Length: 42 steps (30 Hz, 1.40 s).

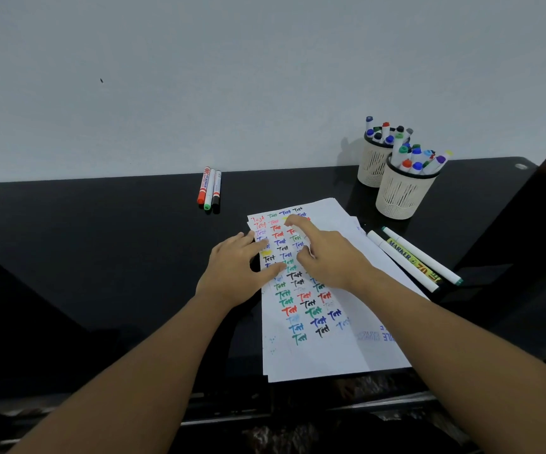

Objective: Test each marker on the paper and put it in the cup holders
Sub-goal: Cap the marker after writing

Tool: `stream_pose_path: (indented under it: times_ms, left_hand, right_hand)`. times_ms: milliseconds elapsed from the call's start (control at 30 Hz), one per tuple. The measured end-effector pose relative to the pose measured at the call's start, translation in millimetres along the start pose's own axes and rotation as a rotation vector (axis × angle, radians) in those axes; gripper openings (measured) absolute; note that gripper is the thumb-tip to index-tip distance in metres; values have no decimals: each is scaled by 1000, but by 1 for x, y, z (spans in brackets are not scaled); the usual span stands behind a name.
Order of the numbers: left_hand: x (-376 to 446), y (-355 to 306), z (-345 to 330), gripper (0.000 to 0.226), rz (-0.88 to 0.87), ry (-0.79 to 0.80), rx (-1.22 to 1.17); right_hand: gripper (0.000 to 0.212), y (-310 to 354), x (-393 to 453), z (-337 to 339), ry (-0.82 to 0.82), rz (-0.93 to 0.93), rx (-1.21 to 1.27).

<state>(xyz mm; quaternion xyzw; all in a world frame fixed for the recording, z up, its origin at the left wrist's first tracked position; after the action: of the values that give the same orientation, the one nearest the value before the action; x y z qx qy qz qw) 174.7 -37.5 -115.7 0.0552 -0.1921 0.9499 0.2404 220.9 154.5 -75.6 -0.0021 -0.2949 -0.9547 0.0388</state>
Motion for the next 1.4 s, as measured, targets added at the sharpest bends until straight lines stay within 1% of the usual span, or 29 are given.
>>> stream_pose_path:
  times_ms: [133, 233, 300, 367, 467, 533, 600, 667, 700, 733, 833, 867, 933, 1033, 1067, 1100, 1167, 1200, 1300, 1400]
  left_hand:
    - [0, -2, 2, 79, 7, 17, 1]
    - [0, -4, 4, 77, 15, 14, 6]
    - [0, -5, 4, 77, 17, 15, 8]
    - [0, -4, 5, 77, 14, 14, 5]
    - [0, -2, 4, 86, 21, 38, 8]
    - [0, -2, 3, 88, 25, 50, 17]
    - [1, -2, 3, 82, 27, 50, 26]
    - [0, -4, 4, 78, 30, 47, 26]
    - [0, -5, 5, 77, 29, 44, 24]
    - [-1, -5, 5, 77, 28, 43, 21]
    - [-1, -5, 6, 79, 37, 59, 20]
    - [-1, -5, 6, 79, 41, 64, 20]
    - [-1, -6, 7, 79, 43, 64, 21]
    - [-1, -7, 9, 80, 45, 65, 30]
    - [-1, -8, 9, 81, 47, 69, 31]
    - [-1, -8, 9, 81, 50, 73, 30]
    - [-1, -7, 8, 81, 56, 76, 20]
    - [-1, -6, 7, 81, 59, 75, 18]
    - [-1, -4, 5, 83, 65, 76, 22]
    - [0, -3, 5, 84, 80, 77, 18]
  right_hand:
    - [55, 0, 0, 1, 21, -17, 11]
    - [54, 0, 3, 2, 85, -42, 24]
    - [50, -2, 2, 6, 124, -61, 91]
    - [43, -6, -1, 11, 105, -128, 260]
    - [38, -13, -2, 22, -20, -263, 589]
    - [38, -17, -1, 27, -33, -342, 817]
    - [43, -19, -2, 31, -16, -365, 945]
    - [54, -21, -3, 32, -12, -361, 877]
    - [55, -21, -4, 31, -28, -361, 816]
    - [51, -22, -4, 30, -60, -359, 768]
    - [20, -21, -5, 30, -150, -323, 763]
    - [22, -19, -7, 31, -156, -301, 739]
    - [35, -18, -8, 34, -183, -246, 601]
    - [31, -17, -8, 41, -287, -174, 373]
    - [25, -17, -8, 42, -296, -161, 347]
    - [23, -17, -7, 43, -293, -151, 339]
    - [33, -17, -7, 46, -288, -133, 333]
    - [33, -18, -7, 50, -300, -124, 327]
    - [20, -22, -3, 68, -375, -80, 289]
    - [12, -19, 3, 96, -471, -26, 267]
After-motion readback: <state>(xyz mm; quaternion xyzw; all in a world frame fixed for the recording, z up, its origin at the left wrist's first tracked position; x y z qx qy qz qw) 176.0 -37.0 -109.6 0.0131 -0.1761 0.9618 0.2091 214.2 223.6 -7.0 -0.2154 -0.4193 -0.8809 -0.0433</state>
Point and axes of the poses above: each hand's wrist, its own x-axis towards the middle knuckle, its own z-axis out of the back of the hand, y = z × x, the point moved 4 cm from there along x, towards the middle knuckle, and after that the axes turned 2 degrees about x, right-handed, at the moved point
